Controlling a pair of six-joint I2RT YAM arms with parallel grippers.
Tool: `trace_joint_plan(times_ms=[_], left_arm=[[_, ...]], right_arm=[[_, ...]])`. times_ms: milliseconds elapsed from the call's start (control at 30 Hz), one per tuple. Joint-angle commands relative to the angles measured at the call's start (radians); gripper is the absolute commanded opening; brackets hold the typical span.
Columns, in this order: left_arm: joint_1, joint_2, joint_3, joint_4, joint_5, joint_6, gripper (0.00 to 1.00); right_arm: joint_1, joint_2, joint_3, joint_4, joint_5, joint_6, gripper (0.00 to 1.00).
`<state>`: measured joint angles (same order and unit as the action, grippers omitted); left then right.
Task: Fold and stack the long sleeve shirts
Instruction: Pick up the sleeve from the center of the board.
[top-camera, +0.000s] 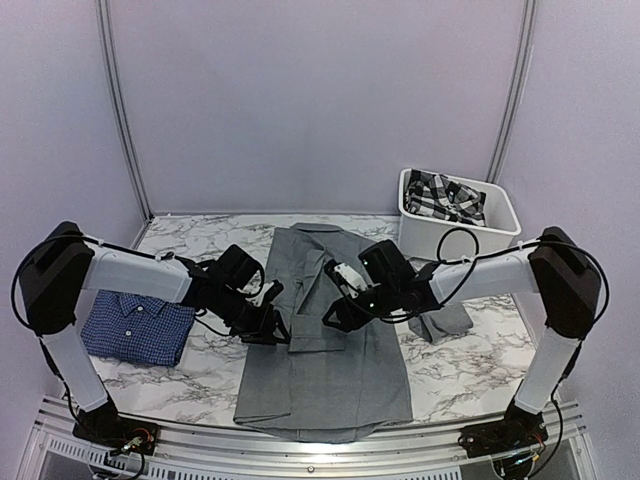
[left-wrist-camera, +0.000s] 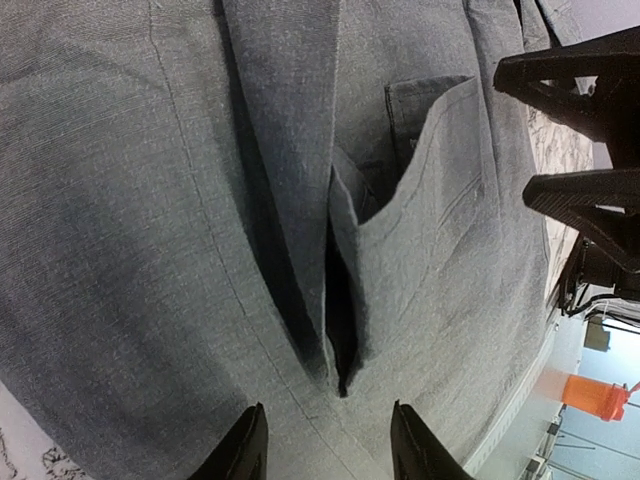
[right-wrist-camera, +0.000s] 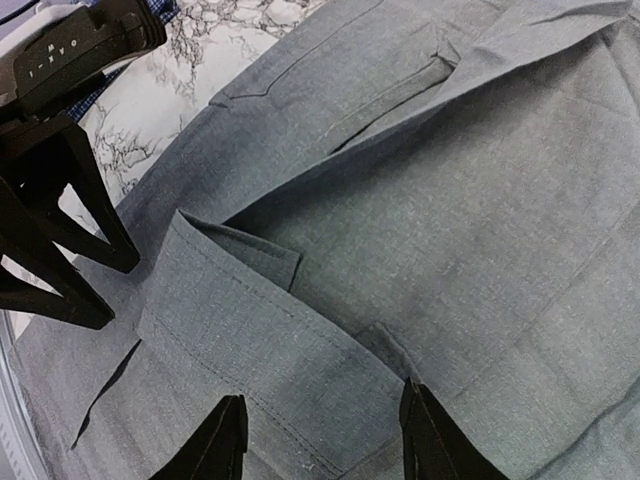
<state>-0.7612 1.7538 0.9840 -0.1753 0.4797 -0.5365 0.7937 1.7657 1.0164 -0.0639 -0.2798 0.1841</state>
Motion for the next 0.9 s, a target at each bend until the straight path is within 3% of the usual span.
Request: trace_joint_plan(times_ms=[0, 233, 400, 633, 867], left_arm=[[-0.013, 0.038, 0.035, 0.033, -0.019, -0.010, 0.43], [-0.019, 0.056, 0.049, 0.054, -0.016, -0.019, 0.39], [-0.020, 0.056, 0.051, 0.056, -0.013, -0.019, 0.36], [-0.020, 0.048, 0.045, 0.058, -0.015, -0.023, 0.35], [-0.020, 0.037, 0.042, 0.057, -0.015, -0.026, 0.35]], right_arm=[[-0.002, 0.025, -0.002, 0.055, -0.044, 0.019, 0.48], [-0.003, 0.043, -0.025, 0.054, 0.001, 0.034, 0.48], [-0.011, 0.045, -0.036, 0.056, 0.030, 0.046, 0.55], [-0.013, 0.060, -0.032, 0.086, 0.020, 0.052, 0.57], [-0.012, 0.070, -0.036, 0.108, -0.040, 0.059, 0.50]])
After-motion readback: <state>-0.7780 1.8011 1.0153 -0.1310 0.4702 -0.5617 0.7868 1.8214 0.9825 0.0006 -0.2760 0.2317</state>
